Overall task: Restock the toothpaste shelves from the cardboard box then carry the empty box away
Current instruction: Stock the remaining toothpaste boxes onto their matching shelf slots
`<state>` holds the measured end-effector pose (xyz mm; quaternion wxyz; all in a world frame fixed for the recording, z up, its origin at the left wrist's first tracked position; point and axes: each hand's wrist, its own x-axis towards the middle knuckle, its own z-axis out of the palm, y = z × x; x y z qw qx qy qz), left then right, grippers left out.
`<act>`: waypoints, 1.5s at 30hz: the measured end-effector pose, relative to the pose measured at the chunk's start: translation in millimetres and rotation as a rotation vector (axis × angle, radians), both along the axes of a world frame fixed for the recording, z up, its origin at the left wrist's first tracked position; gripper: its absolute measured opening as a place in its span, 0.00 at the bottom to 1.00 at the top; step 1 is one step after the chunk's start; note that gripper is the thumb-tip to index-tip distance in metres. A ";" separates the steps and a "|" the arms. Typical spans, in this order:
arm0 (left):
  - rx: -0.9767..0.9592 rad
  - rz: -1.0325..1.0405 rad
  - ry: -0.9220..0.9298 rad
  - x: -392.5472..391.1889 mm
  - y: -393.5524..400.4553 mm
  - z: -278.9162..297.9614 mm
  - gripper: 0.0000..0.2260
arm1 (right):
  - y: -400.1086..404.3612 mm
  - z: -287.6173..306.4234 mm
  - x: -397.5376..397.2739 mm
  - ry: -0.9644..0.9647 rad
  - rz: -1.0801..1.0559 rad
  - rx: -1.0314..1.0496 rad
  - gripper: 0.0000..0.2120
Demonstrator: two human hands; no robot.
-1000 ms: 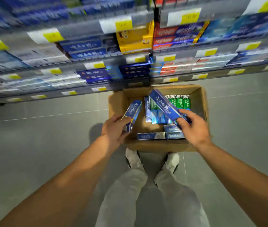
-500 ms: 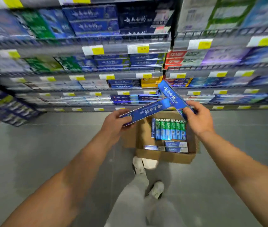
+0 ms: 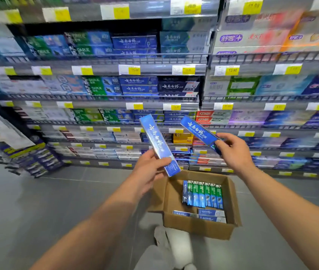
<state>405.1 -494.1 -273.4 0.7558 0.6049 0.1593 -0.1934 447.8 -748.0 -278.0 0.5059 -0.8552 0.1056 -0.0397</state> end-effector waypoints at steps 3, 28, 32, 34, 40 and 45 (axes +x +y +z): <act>0.088 0.028 -0.071 10.5 1.2 21.1 0.13 | -1.5 29.0 7.6 -0.052 0.045 -0.025 0.11; 0.040 0.016 -0.571 242.6 87.7 234.9 0.12 | 78.6 248.5 188.6 -0.633 0.093 -0.268 0.14; 0.011 0.017 -0.590 274.8 98.3 261.5 0.15 | 74.1 287.4 213.6 -0.690 0.053 -0.321 0.14; 0.007 0.030 -0.602 287.3 99.9 272.1 0.15 | 65.4 305.1 226.7 -0.708 0.056 -0.387 0.14; 0.049 0.050 -0.645 310.8 89.7 284.8 0.16 | 43.3 332.3 257.8 -0.765 0.035 -0.678 0.16; 0.048 0.083 -0.641 318.2 72.9 283.4 0.14 | 39.1 330.8 284.8 -0.708 0.129 -0.788 0.19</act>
